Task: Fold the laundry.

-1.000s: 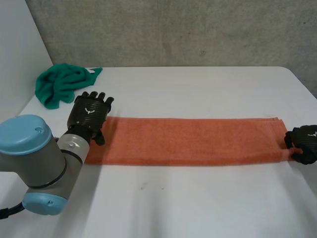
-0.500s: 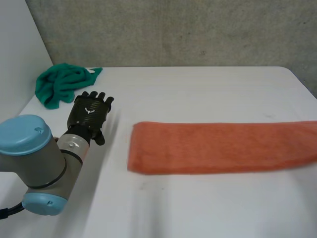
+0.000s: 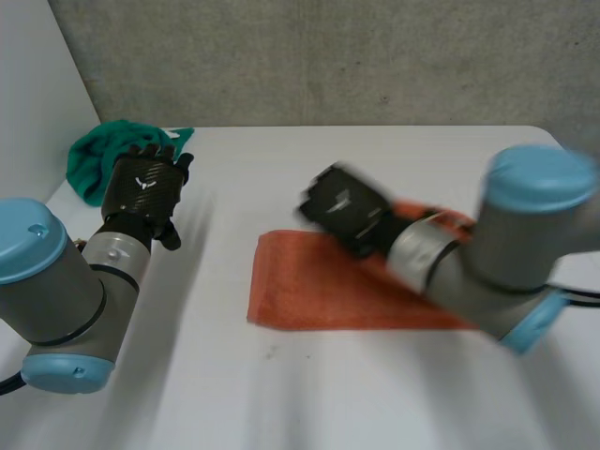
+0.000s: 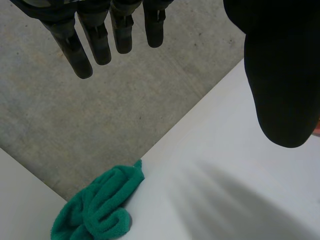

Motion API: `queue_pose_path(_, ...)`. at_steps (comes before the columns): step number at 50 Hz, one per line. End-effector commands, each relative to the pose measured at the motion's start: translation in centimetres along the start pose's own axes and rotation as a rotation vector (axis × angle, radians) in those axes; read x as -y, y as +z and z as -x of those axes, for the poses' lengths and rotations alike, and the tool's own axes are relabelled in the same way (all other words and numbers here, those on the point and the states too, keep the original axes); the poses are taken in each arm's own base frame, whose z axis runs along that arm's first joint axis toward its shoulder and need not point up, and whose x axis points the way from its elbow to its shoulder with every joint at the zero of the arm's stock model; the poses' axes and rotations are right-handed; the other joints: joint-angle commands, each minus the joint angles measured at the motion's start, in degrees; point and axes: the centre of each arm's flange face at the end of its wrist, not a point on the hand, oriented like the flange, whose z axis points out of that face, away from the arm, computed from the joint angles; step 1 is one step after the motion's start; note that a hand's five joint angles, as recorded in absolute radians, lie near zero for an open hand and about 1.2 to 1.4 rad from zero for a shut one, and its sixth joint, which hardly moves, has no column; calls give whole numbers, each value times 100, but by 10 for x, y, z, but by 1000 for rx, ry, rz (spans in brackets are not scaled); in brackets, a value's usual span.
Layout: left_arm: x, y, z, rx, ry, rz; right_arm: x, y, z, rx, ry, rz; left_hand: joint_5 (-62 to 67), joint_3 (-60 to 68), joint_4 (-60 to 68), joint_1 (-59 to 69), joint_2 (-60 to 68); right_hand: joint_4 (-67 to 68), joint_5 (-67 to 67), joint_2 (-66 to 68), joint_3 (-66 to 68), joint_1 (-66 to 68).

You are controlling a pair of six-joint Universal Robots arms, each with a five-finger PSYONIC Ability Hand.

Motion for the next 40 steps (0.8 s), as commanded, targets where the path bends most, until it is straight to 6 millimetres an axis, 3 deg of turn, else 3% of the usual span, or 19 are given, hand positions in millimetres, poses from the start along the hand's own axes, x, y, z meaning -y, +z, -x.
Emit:
queue_pose_path(1, -1, 1, -5, -13, 0, -1, -3, 17, 80, 202, 43, -10, -265, -210, -159, -68, -170, 1183, 1335, 1288, 1240, 2428)
queue_pose_path(5, 5, 3, -5, -14, -1, -22, -3, 16, 73, 164, 72, 38, -265, -210, -159, -68, -170, -3626, -3474, -3521, -3569, -2380)
queue_pose_path(6, 7, 4, -6, -15, -2, -31, 0, 15, 66, 129, 97, 54, -265, -210, -159, -68, -170, -5537, -5385, -5432, -5480, -4292)
queue_pose_path(7, 14, 5, -8, -21, -3, -54, -1, 15, 59, 100, 124, 68, -265, -210, -159, -68, -170, -5817, -5665, -5712, -5760, -4572)
queue_pose_path(8, 18, 6, -11, -26, -4, -65, -2, 14, 53, 78, 147, 78, -265, -210, -159, -68, -170, -5817, -5665, -5712, -5760, -4572)
queue_pose_path(9, 21, 7, -14, -33, -5, -75, -9, 10, 30, 9, 220, 108, -265, -210, -159, -68, -170, -5817, -5665, -5712, -5760, -4572)
queue_pose_path(13, 34, 8, -37, -85, -9, -124, -26, -11, -22, -161, 420, 165, -265, -210, -159, -68, -170, -5817, -5665, -5712, -5760, -4572)
queue_pose_path(15, 43, 8, -52, -120, -17, -154, -33, -24, -34, -204, 498, 188, -265, -210, -159, -68, -170, -5817, -5665, -5712, -5760, -4572)
queue_pose_path(21, 46, 3, -96, -238, -44, -155, -64, -60, -27, -232, 628, 325, -265, -210, -159, -68, -170, -5817, -5665, -5712, -5760, -4572)
queue_pose_path(27, 16, 3, -129, -347, -12, -23, -105, -91, -20, -262, 582, 487, -265, -210, -159, -68, -170, -5817, -5665, -5712, -5760, -4572)
queue_pose_path(30, -2, 4, -136, -369, 2, 40, -123, -103, -20, -273, 526, 563, -265, -210, -159, -68, -170, -4820, -4668, -4715, -4763, -3574)
queue_pose_path(34, -12, 2, -138, -377, 13, 78, -137, -111, -25, -313, 456, 632, -260, -206, -154, -63, -166, -1511, -1359, -1406, -1454, -266)
queue_pose_path(35, -13, 1, -138, -377, 14, 81, -140, -113, -28, -331, 435, 652, -260, -206, -154, -63, -165, 346, 498, 451, 403, 1591)
queue_pose_path(36, -14, 0, -137, -378, 15, 87, -141, -114, -29, -337, 424, 659, -260, -206, -154, -63, -165, 1174, 1327, 1280, 1232, 2420)
queue_pose_path(40, -23, -9, -137, -398, 21, 138, -141, -113, -37, -361, 374, 675, -260, -206, -154, -63, -165, 1183, 1335, 1288, 1240, 2428)
